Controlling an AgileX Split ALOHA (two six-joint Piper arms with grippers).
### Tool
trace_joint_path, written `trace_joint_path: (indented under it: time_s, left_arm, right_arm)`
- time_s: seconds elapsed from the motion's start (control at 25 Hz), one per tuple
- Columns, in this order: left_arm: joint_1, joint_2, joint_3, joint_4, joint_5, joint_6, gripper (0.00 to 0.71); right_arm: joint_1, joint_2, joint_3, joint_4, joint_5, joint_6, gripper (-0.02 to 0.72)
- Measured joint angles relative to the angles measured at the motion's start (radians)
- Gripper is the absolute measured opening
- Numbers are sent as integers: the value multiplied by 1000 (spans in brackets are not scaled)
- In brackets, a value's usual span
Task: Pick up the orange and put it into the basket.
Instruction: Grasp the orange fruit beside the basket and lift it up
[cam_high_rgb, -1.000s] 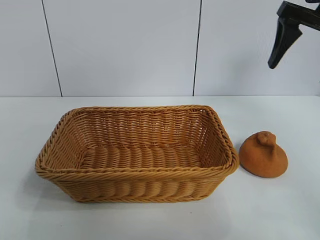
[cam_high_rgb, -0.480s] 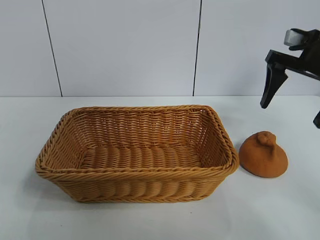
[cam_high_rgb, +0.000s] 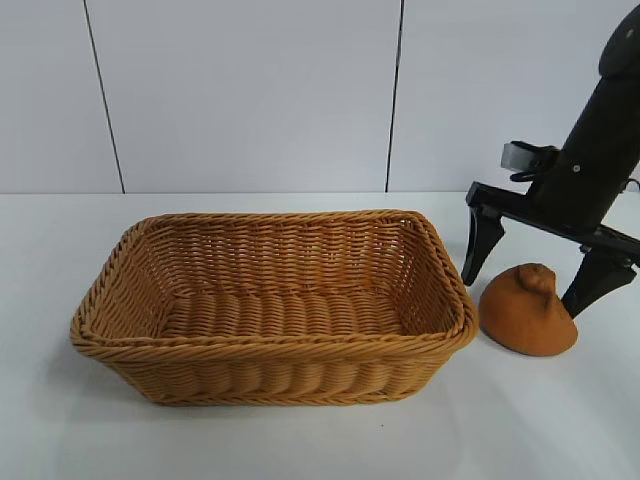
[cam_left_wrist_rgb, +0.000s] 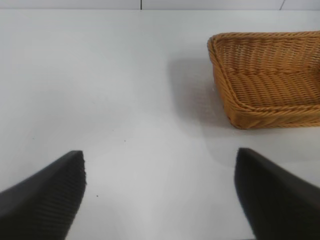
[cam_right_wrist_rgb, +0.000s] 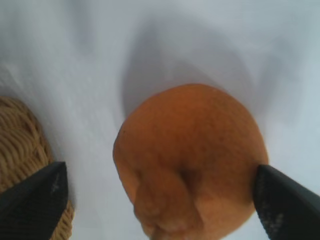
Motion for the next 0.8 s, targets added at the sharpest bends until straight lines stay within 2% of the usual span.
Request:
trace_joint_path:
  time_s: [0.16, 0.2, 0.24, 0.8]
  left_arm:
    - [0, 0, 0, 0, 0, 0, 582]
    - [0, 0, 0, 0, 0, 0, 582]
    - [0, 0, 0, 0, 0, 0, 582]
    - [0, 0, 0, 1, 0, 0, 582]
  right_arm:
    - [0, -3, -1, -29, 31, 6, 165]
    - [0, -7, -3, -29, 40, 5, 99]
    - [0, -13, -4, -29, 45, 3, 71]
    - [3, -294, 0, -40, 87, -21, 73]
